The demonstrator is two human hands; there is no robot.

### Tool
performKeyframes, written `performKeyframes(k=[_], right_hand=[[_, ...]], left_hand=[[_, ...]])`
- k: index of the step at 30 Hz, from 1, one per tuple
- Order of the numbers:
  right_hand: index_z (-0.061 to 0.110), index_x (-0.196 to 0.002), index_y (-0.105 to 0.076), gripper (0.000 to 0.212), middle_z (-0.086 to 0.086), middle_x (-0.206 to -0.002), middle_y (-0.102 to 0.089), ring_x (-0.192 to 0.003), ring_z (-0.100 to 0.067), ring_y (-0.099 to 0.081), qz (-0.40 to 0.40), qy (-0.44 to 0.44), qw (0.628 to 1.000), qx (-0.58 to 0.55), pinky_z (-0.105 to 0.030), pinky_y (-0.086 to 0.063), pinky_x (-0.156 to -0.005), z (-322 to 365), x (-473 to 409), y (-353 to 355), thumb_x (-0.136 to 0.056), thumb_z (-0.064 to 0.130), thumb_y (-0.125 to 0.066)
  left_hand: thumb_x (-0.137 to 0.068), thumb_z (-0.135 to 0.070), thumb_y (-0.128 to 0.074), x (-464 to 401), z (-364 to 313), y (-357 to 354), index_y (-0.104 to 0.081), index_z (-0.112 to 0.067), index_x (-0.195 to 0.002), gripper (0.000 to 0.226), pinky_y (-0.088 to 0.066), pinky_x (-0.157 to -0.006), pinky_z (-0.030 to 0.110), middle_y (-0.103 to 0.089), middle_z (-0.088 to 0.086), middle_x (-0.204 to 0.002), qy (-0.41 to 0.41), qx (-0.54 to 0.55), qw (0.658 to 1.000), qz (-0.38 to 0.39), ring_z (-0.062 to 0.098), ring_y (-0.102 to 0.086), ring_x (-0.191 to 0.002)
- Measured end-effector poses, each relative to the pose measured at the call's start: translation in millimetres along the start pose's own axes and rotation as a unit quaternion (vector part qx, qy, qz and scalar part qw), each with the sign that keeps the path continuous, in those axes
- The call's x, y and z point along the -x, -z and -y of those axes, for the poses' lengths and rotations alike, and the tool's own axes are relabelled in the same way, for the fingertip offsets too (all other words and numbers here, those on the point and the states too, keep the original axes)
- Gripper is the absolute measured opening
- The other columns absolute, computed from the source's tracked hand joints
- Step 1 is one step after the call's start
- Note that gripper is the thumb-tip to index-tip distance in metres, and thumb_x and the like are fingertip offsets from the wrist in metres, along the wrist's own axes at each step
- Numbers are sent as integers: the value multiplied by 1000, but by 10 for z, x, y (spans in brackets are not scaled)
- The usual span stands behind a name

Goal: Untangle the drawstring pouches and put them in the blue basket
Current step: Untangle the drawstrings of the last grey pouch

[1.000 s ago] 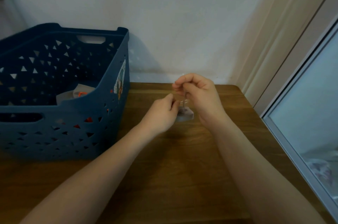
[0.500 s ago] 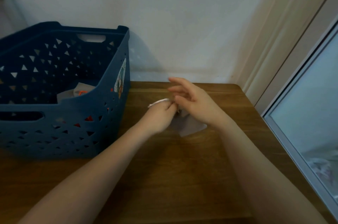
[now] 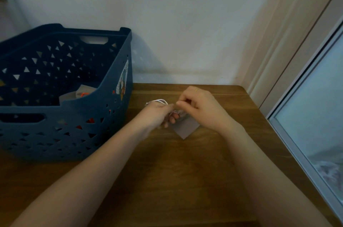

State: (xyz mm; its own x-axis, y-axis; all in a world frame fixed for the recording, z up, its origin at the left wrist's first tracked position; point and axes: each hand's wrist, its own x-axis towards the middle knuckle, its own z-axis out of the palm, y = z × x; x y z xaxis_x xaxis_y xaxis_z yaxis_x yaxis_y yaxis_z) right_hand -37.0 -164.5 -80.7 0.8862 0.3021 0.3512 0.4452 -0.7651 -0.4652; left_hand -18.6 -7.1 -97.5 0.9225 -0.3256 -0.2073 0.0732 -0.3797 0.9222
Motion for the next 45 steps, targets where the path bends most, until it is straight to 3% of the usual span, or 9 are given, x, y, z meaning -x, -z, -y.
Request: performKeyframes(k=[6, 11, 13, 21, 28, 34, 37, 42, 45], right_hand=[[37, -71, -55, 24, 8, -110, -49, -100, 1, -48, 161, 38, 984, -66, -16, -38, -86, -36, 90, 43, -91, 23, -58], [20, -109, -55, 20, 2, -105, -63, -80, -11, -65, 60, -45, 987, -139, -24, -54, -65, -86, 76, -1, -92, 8, -52], [20, -118, -56, 29, 6, -108, -63, -83, -7, -64, 73, -52, 991, -99, -22, -55, -72, -116, 67, -44, -90, 15, -59], [22, -92, -65, 6, 13, -86, -60, -76, 3, -55, 59, -74, 994, -55, -12, -42, -66, -115, 75, -104, -86, 20, -64], [23, -84, -65, 7, 12, -80, -63, -75, 0, -58, 85, -117, 985, -93, -16, -46, -69, -81, 100, -126, -88, 19, -60], [23, -87, -67, 8, 9, -82, -66, -68, 3, -59, 50, -135, 967, -208, -15, -47, -65, -23, 187, -147, -88, 18, -61], [19, -88, -68, 9, 10, -80, -67, -65, 2, -59, 25, -139, 960, -243, -11, -44, -59, 7, 209, -140, -90, 19, -59], [20, -114, -63, 23, 5, -93, -69, -80, -6, -64, -36, -221, 907, -357, -19, -50, -66, -9, 159, -149, -93, 15, -55], [18, -102, -70, 21, 4, -91, -72, -82, -4, -62, -44, -227, 891, -390, -17, -46, -64, 12, 109, -153, -90, 8, -57]], left_hand=[[-98, -27, -45, 8, 19, 52, -61, -12, -76, 31, -40, -56, 22, -56, -2, -63, -12, 37, 999, 1, 5, -49, -51], [-97, -23, -48, 18, 34, 61, -61, -13, -76, 26, -40, -59, 24, -56, -3, -64, -20, 77, 997, 21, 9, -50, -59], [-95, -21, -51, 24, 24, 66, -64, -14, -78, 22, -42, -59, 23, -59, -6, -63, -35, 58, 997, 31, 7, -53, -59], [-87, -14, -63, 63, -31, 83, -71, -23, -80, 13, -48, -77, 24, -66, -7, -81, -140, -116, 983, -19, 6, -60, -80], [-92, -22, -57, 25, 36, 14, -67, -20, -99, 13, -43, -75, 19, -62, -7, -90, -188, -340, 920, -54, 5, -57, -84], [-87, -18, -60, 27, 250, -102, -65, -14, -99, 14, -49, -67, 24, -65, -1, -91, -325, -326, 860, -219, 11, -62, -81], [-83, -14, -64, 31, 275, -91, -63, -9, -102, 19, -53, -63, 30, -67, 2, -89, -357, -272, 863, -233, 18, -65, -80], [-79, -12, -69, 13, 171, -53, -62, -8, -91, 15, -37, -54, 15, -58, -7, -78, -388, -255, 853, -239, 9, -54, -68], [-76, -9, -74, -17, 170, -41, -63, -7, -91, 18, -42, -55, 22, -65, 3, -80, -380, -256, 857, -234, 14, -58, -71]])
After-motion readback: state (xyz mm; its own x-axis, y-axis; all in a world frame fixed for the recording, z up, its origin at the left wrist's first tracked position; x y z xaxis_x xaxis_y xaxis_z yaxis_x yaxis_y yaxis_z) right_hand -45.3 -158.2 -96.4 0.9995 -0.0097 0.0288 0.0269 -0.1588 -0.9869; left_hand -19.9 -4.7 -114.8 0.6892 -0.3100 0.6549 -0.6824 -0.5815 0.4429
